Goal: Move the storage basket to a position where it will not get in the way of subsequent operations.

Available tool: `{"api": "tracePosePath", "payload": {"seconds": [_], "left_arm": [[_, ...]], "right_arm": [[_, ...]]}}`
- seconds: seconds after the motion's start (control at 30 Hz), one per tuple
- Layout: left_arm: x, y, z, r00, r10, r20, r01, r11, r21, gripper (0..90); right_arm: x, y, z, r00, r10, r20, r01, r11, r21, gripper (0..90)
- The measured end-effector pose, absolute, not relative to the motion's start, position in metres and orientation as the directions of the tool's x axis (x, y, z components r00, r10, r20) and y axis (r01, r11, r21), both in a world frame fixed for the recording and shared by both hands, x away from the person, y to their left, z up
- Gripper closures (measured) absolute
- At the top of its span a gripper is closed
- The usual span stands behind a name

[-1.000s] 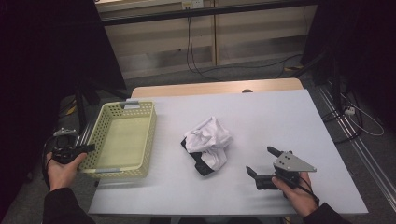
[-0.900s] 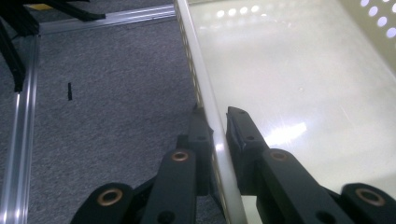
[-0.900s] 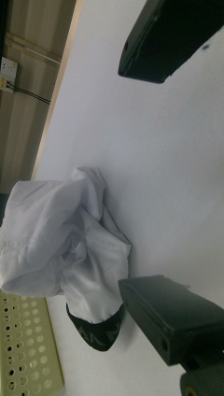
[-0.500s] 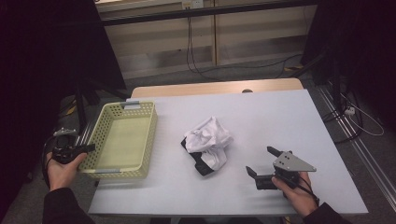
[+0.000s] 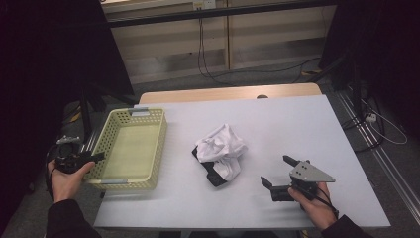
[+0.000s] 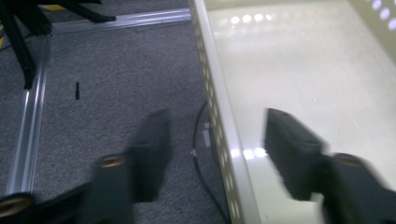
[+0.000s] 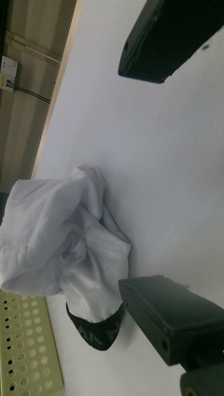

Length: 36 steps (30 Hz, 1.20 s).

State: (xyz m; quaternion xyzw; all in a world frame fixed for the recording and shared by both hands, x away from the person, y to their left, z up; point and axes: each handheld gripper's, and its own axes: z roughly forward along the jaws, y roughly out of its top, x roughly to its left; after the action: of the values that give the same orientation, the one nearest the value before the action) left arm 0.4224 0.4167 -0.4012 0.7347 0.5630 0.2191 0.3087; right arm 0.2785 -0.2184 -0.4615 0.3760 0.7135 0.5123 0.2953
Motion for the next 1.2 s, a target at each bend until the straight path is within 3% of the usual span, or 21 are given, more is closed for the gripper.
{"api": "tracePosePath", "payload": {"seconds": [0.1, 0.37, 0.6, 1.03, 1.2], "left_arm": [[0.422, 0.417, -0.396, 0.238, 0.971, -0.019, 0.671, -0.15, 0.726, 20.5], [0.417, 0.418, -0.385, 0.232, 0.97, -0.07, 0.611, -0.089, 0.787, 3.6], [0.403, 0.414, -0.367, 0.211, 0.974, -0.084, 0.504, -0.035, 0.863, 4.7], [0.379, 0.388, -0.352, 0.27, 0.963, -0.02, 0.389, -0.09, 0.917, 3.9], [0.37, 0.38, -0.356, 0.298, 0.954, -0.033, 0.357, -0.079, 0.931, 3.2]], "right_arm": [[0.278, -0.218, -0.461, -0.542, 0.839, -0.034, 0.234, 0.19, 0.953, 0.5], [0.278, -0.218, -0.461, -0.544, 0.839, -0.035, 0.234, 0.191, 0.953, 0.5], [0.279, -0.219, -0.462, -0.541, 0.84, -0.036, 0.234, 0.191, 0.953, 0.5], [0.279, -0.218, -0.462, -0.538, 0.842, -0.037, 0.237, 0.193, 0.952, 0.5], [0.278, -0.218, -0.462, -0.539, 0.842, -0.036, 0.237, 0.192, 0.952, 0.5]]}}
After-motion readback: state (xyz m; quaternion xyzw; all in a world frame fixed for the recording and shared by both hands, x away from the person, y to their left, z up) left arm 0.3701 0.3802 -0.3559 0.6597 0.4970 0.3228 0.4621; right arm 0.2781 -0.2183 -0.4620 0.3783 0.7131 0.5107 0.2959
